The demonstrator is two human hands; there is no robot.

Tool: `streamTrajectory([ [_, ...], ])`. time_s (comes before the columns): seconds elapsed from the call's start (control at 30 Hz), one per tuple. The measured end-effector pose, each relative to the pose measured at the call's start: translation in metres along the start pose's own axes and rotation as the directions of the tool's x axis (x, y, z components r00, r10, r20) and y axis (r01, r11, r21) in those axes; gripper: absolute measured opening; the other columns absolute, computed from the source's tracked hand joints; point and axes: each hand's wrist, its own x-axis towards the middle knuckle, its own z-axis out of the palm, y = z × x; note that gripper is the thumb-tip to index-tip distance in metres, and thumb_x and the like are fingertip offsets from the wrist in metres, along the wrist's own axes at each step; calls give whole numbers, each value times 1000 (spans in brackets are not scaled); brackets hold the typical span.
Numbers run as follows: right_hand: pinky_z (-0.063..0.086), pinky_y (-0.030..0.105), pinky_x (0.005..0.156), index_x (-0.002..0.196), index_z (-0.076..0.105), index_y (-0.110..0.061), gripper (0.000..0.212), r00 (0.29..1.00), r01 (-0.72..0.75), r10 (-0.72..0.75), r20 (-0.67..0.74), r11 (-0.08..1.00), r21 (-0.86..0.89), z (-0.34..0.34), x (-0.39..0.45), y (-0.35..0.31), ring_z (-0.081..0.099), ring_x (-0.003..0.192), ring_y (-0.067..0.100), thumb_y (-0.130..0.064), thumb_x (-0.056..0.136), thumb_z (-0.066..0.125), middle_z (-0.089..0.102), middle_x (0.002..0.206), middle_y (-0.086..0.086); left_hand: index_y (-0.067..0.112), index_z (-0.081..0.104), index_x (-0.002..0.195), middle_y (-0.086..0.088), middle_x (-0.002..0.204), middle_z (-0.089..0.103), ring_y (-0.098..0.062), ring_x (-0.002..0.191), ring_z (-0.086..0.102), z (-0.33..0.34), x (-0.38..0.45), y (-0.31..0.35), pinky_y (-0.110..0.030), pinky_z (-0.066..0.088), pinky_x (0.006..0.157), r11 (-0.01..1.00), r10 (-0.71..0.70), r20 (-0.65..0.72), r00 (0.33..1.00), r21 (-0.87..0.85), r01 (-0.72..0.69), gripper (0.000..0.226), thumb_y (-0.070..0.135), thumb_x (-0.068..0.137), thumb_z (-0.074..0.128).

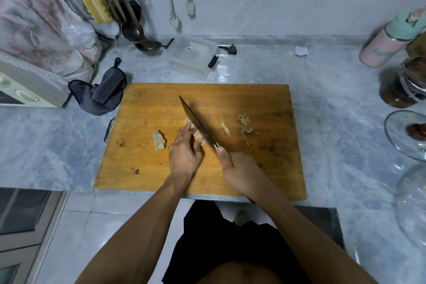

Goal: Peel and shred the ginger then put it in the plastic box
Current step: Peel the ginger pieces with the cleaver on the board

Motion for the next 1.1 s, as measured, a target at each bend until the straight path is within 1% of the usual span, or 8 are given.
streamTrajectory([
  [0.17, 30, 31, 52, 61, 45, -10, 64, 1000, 4, -4, 2, 1000, -7, 0, 0, -3, 46, 53, 17, -45, 108, 20, 48, 58, 5, 12, 56, 133, -3, 148, 49, -29, 137, 45, 2, 0, 4, -54, 44, 101, 999, -35, 2, 999, 11, 35, 38, 24, 98, 53],
  [0.3, 20, 33, 53, 59, 43, -14, 62, 1000, 9, -10, -22, 1000, -27, 5, 0, -3, 42, 53, 13, -43, 109, 21, 44, 57, 1, 10, 59, 129, -4, 149, 48, -30, 137, 45, 2, -1, 6, -54, 44, 99, 1000, -30, -18, 999, -5, 30, 42, 31, 95, 46],
  [0.4, 24, 29, 63, 61, 43, -13, 61, 1000, 4, -5, -23, 1000, -28, 8, 2, -3, 46, 60, 21, -43, 109, 20, 46, 59, 2, 10, 60, 126, -2, 152, 45, -29, 138, 44, 2, -1, 7, -52, 43, 99, 1000, -30, -29, 999, -5, 30, 41, 32, 95, 45],
  [0.6, 33, 30, 75, 63, 49, -14, 63, 999, -37, 37, -1, 999, 18, 10, 13, -9, 57, 90, 33, -46, 108, 18, 53, 68, 6, 7, 59, 126, -5, 143, 54, -32, 134, 48, 5, -2, 7, -53, 44, 96, 999, -42, -39, 998, -18, 42, 43, 32, 94, 46],
  [0.7, 35, 30, 76, 62, 49, -16, 63, 997, -70, 70, -6, 996, 57, 9, 22, -8, 59, 92, 33, -50, 107, 20, 55, 71, 8, 10, 59, 126, -4, 146, 51, -29, 136, 45, 5, -1, 7, -50, 41, 97, 997, -72, -21, 997, -22, 72, 42, 32, 93, 46],
  [0.83, 35, 29, 74, 67, 55, -10, 66, 996, -87, 88, -11, 994, 67, 14, 26, -2, 61, 94, 36, -50, 107, 21, 59, 71, 10, 12, 60, 125, -3, 145, 52, -28, 138, 43, 5, -3, 7, -48, 41, 96, 996, -87, 2, 996, -26, 87, 41, 31, 92, 45],
  [0.97, 31, 30, 77, 61, 43, -18, 60, 998, -68, 68, -5, 995, 69, 23, 25, -2, 57, 101, 39, -47, 108, 20, 47, 64, 0, 11, 60, 122, -3, 144, 53, -29, 136, 45, 1, -1, 7, -48, 42, 94, 998, -65, 6, 998, -9, 65, 38, 28, 92, 45],
  [1.1, 35, 32, 79, 65, 51, -14, 62, 997, -52, 56, -45, 994, 91, 22, 24, 1, 58, 102, 37, -46, 108, 20, 60, 77, 12, 9, 59, 122, -7, 138, 57, -32, 132, 49, 0, -2, 6, -52, 46, 96, 999, -45, 17, 999, -11, 46, 37, 29, 93, 46],
])
